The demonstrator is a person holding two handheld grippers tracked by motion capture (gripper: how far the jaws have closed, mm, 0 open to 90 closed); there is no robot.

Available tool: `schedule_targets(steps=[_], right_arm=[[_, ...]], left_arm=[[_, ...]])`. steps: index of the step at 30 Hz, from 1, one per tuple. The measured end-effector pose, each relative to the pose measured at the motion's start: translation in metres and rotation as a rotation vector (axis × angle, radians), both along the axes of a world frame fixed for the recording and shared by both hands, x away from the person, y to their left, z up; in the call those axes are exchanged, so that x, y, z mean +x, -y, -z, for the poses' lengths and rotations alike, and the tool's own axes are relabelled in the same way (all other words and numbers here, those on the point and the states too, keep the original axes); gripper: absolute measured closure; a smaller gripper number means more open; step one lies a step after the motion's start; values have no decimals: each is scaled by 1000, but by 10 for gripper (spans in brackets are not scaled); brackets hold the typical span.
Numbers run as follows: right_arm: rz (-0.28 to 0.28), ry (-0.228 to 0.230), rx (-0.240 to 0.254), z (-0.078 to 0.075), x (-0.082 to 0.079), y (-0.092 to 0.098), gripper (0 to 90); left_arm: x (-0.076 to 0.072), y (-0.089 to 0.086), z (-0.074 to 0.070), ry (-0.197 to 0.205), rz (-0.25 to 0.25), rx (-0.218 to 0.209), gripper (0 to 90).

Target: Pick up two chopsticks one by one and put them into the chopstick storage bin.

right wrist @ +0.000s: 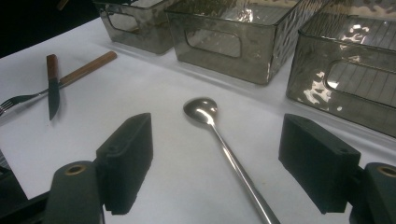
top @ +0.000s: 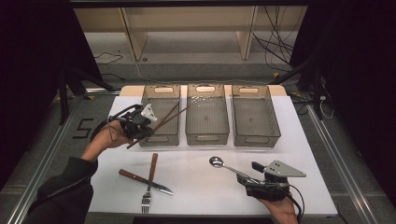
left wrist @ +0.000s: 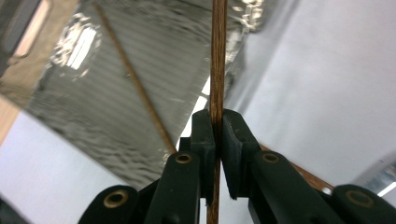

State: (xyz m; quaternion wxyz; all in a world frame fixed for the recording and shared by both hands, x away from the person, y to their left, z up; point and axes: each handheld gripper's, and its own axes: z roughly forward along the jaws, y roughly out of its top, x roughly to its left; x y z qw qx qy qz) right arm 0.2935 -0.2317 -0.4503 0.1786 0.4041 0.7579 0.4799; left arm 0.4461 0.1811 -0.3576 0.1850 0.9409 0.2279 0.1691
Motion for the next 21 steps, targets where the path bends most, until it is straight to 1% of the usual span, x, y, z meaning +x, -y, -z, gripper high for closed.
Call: schedule_targets(steps=[1,2,4,5,8,11,14,16,18,19,20,21], right_arm=[[0,-1,0,0,0,0,268],[-1,-3,-1,0,0,0,268],[-1,-2,0,0,0,0,268],[-1,-2,0,0,0,0,268],[-1,-1,-1,0,0,0,268],[-1,-1,2,0,0,0,268],[-1,-2,3,0,0,0,268],[-1,-1,3,0,0,0,268],[-1,-1,3,0,0,0,268],[-1,-1,3,0,0,0,268],[-1,-1,3,0,0,0,268],[-1,-2,4,0,0,0,268]], left_arm=[[2,-1,-2,-4,-10,-10,835],[5,-2,-4,-9,-26,-31,835],[9,-4,-7,-3,-43,-46,835],[11,-4,-9,-4,-60,-67,834],[17,-4,-14,-5,-106,-100,835],[24,-3,-18,-7,-130,-108,835],[31,-3,-22,-1,-161,-140,835],[34,-3,-24,2,-171,-150,835],[37,-3,-27,4,-182,-168,835],[39,-3,-28,5,-191,-187,835],[41,-4,-29,12,-197,-194,835],[44,-4,-29,19,-216,-216,835]])
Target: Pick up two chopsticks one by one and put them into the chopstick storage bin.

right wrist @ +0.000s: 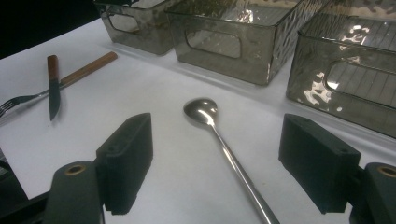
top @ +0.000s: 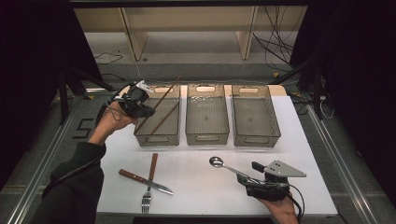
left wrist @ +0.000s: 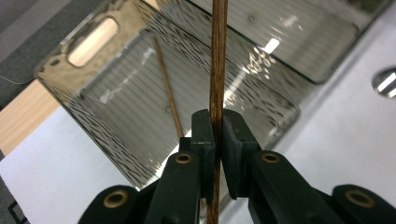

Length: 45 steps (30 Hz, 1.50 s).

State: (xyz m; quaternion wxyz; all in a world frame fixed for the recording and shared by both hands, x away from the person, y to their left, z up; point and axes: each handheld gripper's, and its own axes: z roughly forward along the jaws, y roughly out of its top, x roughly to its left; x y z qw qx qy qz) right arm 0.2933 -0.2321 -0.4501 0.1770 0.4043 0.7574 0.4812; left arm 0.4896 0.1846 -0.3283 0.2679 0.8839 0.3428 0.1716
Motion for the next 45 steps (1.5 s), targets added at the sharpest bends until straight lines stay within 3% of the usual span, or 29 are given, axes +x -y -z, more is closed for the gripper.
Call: schedule_targets(steps=[5,13,20,26,38,45], right_arm=[[0,0,0,0,0,0,268],[0,1,2,0,0,1,268],[0,1,2,0,0,0,268],[-1,0,2,0,0,0,268],[-3,1,5,0,0,0,267],[-3,1,4,0,0,0,267]], left_arm=[[13,-3,-1,20,-44,-41,834],[28,-8,10,7,-120,-105,834],[35,-12,21,12,-165,-119,834],[42,-20,34,-11,-209,-123,834],[45,-25,51,-56,-245,-129,834],[47,-24,59,-94,-247,-110,832]])
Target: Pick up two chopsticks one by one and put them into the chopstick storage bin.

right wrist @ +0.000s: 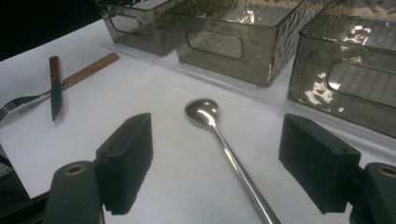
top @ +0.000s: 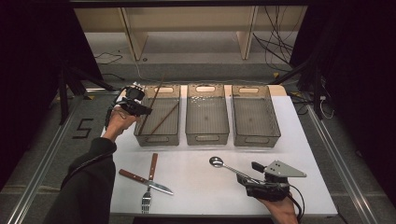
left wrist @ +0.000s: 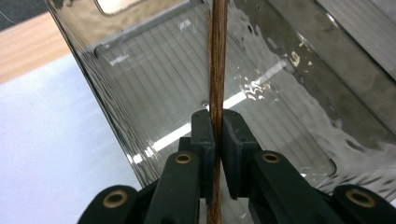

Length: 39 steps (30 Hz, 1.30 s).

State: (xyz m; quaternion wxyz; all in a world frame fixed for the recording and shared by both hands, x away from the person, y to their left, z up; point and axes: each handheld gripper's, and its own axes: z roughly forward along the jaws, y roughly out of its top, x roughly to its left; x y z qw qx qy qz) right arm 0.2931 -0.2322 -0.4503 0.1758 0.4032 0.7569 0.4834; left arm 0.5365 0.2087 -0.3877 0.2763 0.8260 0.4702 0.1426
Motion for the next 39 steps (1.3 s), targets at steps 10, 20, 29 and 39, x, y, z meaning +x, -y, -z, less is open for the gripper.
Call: schedule_targets(steps=[10,20,29,39], right_arm=[[-1,0,0,0,0,0,267],[0,1,-1,0,0,0,267],[0,1,-1,0,0,0,267],[-1,1,-2,0,0,0,267]], left_arm=[[2,-1,14,-48,-19,8,829],[3,0,20,-64,-50,18,808],[1,-4,18,-39,-84,18,697],[-15,-5,-1,-1,-95,-37,436]])
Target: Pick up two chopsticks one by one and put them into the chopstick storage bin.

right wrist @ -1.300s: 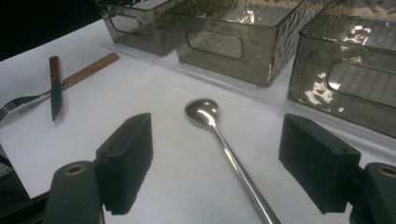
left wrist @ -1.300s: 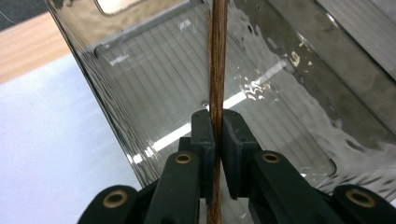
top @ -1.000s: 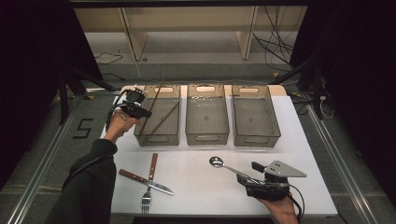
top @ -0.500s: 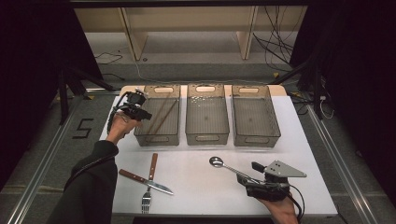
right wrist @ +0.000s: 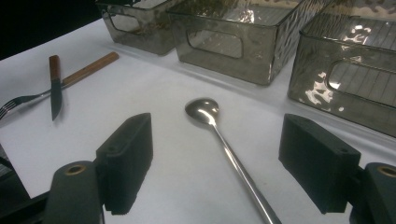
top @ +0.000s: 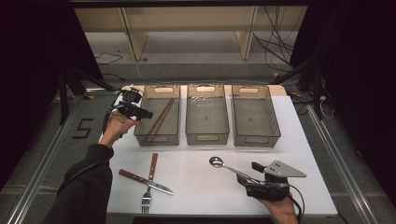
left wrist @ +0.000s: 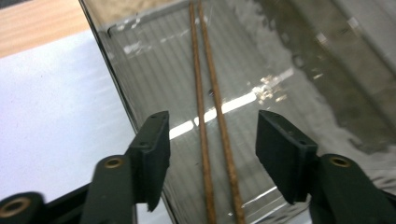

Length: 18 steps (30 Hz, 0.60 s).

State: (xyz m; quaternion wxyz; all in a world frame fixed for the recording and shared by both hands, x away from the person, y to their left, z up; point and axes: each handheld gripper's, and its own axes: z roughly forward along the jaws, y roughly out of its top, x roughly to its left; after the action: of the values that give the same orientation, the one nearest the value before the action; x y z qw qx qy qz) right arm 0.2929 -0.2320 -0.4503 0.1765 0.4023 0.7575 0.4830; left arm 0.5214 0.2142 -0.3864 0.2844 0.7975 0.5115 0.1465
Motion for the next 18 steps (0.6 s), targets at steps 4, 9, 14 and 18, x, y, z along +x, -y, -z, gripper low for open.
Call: schedule_targets(steps=[4,9,14,18], right_arm=[[1,-2,1,0,0,0,267],[-2,-4,0,0,0,0,267],[-3,-12,2,-1,1,0,267],[-4,-13,10,-7,2,-1,266]], left_arm=[[-15,1,-6,29,19,-38,358],[-38,3,-13,71,40,-92,289],[-65,4,-13,106,68,-136,251],[-83,7,-6,119,103,-161,235]])
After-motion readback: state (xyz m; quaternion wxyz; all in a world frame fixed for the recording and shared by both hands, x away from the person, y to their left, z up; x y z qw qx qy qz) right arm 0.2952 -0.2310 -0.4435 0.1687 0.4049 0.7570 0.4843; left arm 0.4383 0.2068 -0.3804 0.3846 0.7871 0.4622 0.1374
